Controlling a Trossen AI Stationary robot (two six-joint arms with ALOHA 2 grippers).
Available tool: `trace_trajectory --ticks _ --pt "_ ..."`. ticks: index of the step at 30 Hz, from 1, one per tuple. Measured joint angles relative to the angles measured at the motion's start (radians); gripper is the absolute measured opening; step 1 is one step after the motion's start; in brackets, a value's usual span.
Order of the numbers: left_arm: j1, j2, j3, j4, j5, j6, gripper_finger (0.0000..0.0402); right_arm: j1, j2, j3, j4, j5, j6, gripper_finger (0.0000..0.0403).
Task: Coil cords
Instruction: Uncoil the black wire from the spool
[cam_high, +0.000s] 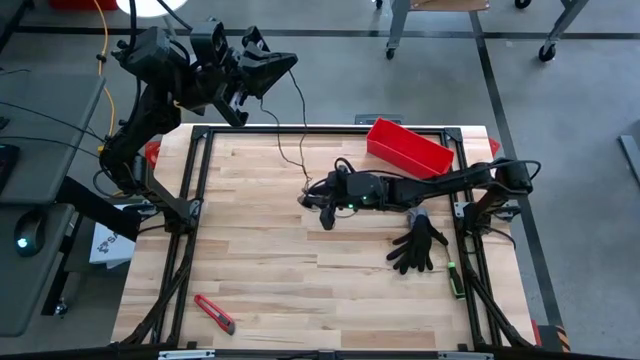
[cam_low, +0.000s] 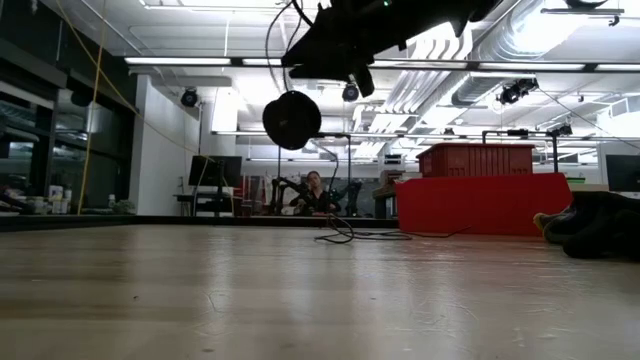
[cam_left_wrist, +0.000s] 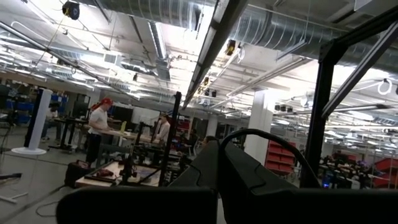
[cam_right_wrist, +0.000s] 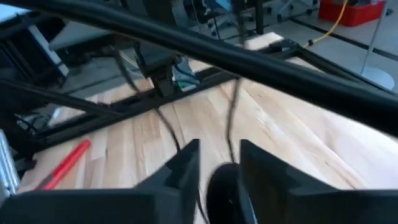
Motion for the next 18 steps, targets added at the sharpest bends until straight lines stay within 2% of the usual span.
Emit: trace_trajectory --ticks 3,6,12,18 --pt "0.0 0.0 0.0 0.0 0.0 0.0 0.0 0.0 0.026 0.0 0.047 0.001 0.005 0.0043" --pt "0.0 0.0 0.0 0.0 0.0 0.0 0.0 0.0 0.042 0.0 0.087 0.001 0.009 0.0035" --pt "0.0 0.0 0.0 0.0 0.0 0.0 0.0 0.0 0.043 0.0 0.063 0.08 0.008 0.0087" --pt "0.0 0.0 0.0 0.0 0.0 0.0 0.0 0.0 0.043 0.0 0.068 0.072 0.035 0.0147"
